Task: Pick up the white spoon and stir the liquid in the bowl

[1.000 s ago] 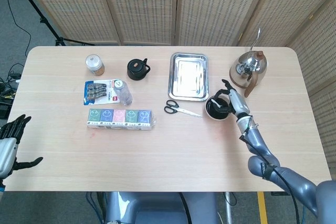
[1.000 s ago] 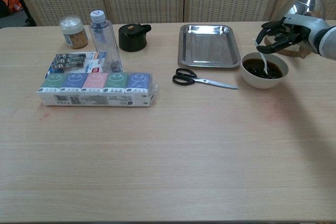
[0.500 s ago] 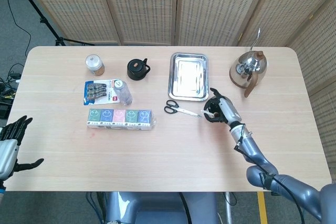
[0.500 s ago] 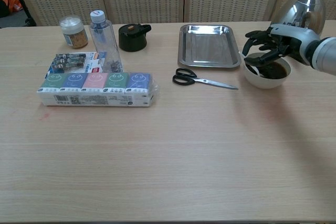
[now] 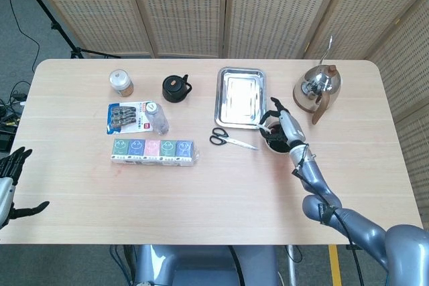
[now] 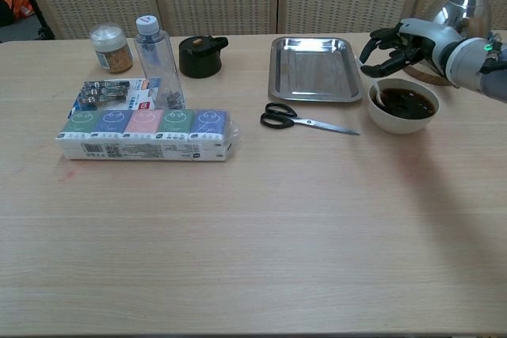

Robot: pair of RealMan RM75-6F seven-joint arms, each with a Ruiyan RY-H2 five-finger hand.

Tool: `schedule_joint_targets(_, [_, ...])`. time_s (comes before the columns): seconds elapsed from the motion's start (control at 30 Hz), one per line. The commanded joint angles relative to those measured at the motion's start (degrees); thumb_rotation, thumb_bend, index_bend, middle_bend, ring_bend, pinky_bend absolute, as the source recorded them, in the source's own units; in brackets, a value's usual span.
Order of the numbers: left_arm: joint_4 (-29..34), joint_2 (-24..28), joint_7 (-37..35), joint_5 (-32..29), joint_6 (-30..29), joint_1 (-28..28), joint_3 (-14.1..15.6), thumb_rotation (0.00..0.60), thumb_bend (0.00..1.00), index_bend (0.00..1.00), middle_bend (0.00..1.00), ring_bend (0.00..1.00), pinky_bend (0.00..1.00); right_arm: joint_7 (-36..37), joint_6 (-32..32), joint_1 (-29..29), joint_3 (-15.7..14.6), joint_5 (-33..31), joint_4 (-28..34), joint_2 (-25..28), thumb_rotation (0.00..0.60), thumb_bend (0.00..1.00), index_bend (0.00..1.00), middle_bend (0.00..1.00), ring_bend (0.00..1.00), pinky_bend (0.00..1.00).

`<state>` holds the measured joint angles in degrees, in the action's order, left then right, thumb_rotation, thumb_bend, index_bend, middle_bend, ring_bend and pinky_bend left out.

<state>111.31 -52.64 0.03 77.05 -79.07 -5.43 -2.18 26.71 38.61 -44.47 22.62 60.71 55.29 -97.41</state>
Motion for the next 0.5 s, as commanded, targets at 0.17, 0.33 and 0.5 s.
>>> schedule_joint_targets(0.17, [0.3,-0.3,0.9,0.3,0.4,-0.2,0.2,0.600,0.00,0.00,0.00,0.00,0.00,0.2,0.6,1.8,-0.7,0.7,2.5,2.6,0.600,0.55,0.58,0.00,0.00,0.00])
schedule_joint_targets(0.33, [0.6,-0.6,1.8,0.6,0.5,-0.4,0.4,0.600,0.00,0.00,0.00,0.00,0.00,0.2,1.4,3.6,-2.1,2.3,6.0,5.3,0.600,0.55,0.58,0.00,0.00,0.00])
schedule_joint_targets(0.5, [0.9,-0.8,2.4,1.1,0.1,-0.3,0.5,0.600,0.00,0.00,0.00,0.00,0.00,0.4,2.3,5.3,-3.4,3.4,9.1,7.2,0.600,0.55,0.58,0.00,0.00,0.00])
